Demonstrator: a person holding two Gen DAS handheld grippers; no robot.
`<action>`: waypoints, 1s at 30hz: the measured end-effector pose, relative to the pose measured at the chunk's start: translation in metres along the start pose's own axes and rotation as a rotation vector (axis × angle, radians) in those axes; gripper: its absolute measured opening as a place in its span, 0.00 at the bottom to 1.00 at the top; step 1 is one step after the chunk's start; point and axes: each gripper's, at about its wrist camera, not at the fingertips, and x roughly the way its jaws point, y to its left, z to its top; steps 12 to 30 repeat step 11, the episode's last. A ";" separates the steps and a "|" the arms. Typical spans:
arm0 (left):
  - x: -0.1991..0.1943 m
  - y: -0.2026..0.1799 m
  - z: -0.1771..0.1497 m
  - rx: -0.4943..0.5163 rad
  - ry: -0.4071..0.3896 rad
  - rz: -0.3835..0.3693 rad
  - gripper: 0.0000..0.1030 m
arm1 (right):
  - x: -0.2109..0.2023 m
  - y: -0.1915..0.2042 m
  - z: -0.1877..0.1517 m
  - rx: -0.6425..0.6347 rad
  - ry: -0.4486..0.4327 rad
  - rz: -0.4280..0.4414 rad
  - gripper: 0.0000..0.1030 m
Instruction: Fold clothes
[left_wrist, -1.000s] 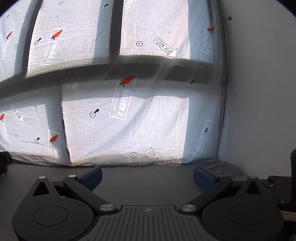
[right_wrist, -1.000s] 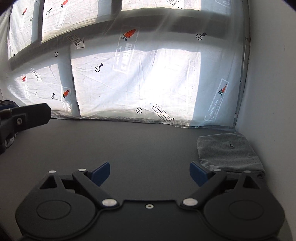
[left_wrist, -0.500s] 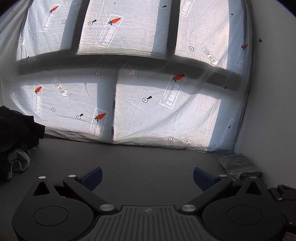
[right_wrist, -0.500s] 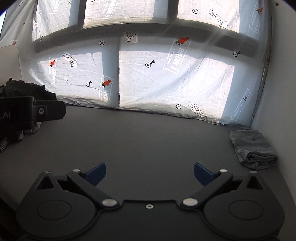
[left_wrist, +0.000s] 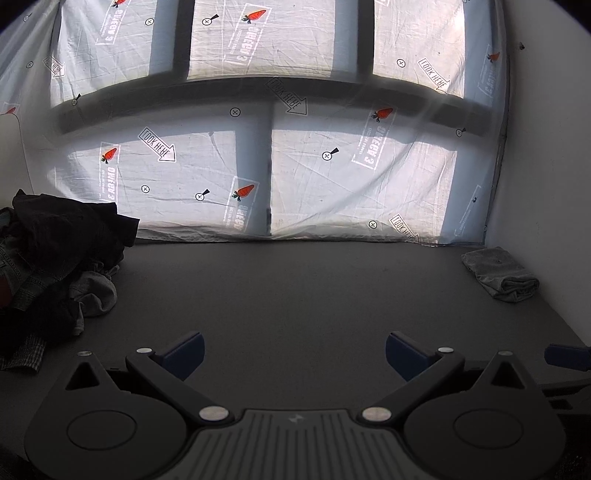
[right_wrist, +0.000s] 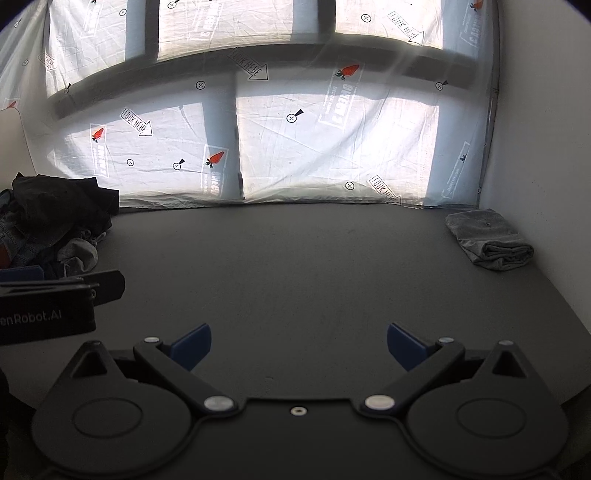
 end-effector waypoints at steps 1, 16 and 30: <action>-0.002 0.001 -0.004 0.001 0.005 -0.001 1.00 | -0.002 0.003 -0.003 -0.008 0.002 -0.006 1.00; -0.012 0.016 -0.018 0.002 0.022 -0.005 1.00 | -0.012 0.022 -0.016 -0.051 0.009 -0.016 1.00; -0.012 0.016 -0.018 0.002 0.022 -0.005 1.00 | -0.012 0.022 -0.016 -0.051 0.009 -0.016 1.00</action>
